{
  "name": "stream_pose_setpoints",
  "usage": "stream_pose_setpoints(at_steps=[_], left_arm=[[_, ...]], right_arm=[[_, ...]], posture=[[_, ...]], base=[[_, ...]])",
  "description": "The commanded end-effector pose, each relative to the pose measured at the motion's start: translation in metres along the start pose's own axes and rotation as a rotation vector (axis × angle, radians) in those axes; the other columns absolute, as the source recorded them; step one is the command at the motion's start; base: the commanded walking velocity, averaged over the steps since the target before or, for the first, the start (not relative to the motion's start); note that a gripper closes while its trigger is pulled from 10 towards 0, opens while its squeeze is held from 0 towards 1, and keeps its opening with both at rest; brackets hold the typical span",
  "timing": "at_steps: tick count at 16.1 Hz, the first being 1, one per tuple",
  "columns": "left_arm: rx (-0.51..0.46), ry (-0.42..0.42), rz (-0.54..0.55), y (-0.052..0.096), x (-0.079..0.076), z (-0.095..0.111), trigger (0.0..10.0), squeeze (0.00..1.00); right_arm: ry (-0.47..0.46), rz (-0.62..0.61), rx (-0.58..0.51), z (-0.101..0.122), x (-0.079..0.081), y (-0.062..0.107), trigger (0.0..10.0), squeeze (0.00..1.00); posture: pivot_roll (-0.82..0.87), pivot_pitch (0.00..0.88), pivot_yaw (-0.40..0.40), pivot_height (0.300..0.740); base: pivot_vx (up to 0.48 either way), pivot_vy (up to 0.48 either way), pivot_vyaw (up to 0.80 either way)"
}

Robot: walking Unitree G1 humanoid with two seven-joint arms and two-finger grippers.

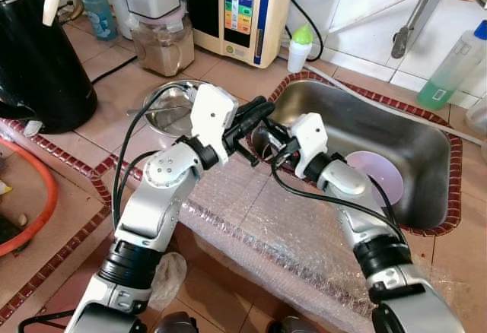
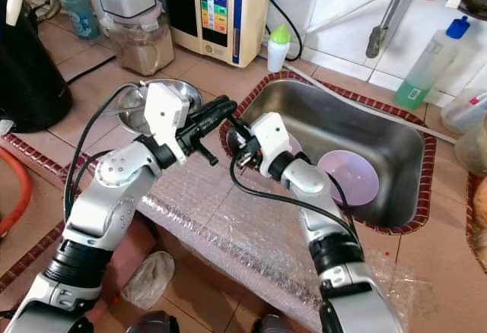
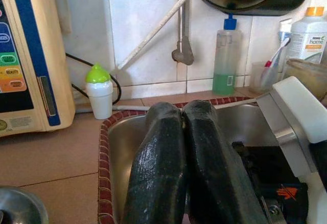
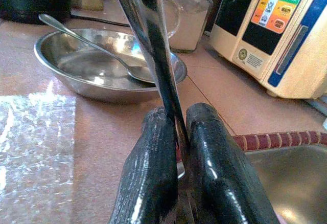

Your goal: Kitchen organization

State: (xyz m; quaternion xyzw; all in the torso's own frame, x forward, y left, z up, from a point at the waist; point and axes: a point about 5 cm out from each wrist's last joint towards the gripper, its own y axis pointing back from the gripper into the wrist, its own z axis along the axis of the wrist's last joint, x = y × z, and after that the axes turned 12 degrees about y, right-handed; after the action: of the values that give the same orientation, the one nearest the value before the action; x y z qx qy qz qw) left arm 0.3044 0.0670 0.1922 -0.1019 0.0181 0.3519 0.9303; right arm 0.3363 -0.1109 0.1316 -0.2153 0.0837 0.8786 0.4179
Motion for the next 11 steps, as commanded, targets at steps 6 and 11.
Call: stream_pose_setpoints(at_steps=[6, 11], left_arm=[[0.049, -0.004, 0.035, 0.005, 0.006, -0.024, 10.0, 1.00], [0.163, -0.028, 0.010, 0.019, 0.001, -0.046, 10.0, 1.00]], right_arm=[[0.015, -0.199, 0.142, -0.021, -0.032, 0.007, 0.0, 0.00], [0.025, -0.378, 0.381, -0.051, -0.042, 0.015, 0.0, 0.00]], posture=[[0.04, 0.019, -0.015, 0.740], [0.07, 0.039, -0.013, 0.740]], base=[[0.000, 0.000, 0.00], [0.000, 0.000, 0.00]])
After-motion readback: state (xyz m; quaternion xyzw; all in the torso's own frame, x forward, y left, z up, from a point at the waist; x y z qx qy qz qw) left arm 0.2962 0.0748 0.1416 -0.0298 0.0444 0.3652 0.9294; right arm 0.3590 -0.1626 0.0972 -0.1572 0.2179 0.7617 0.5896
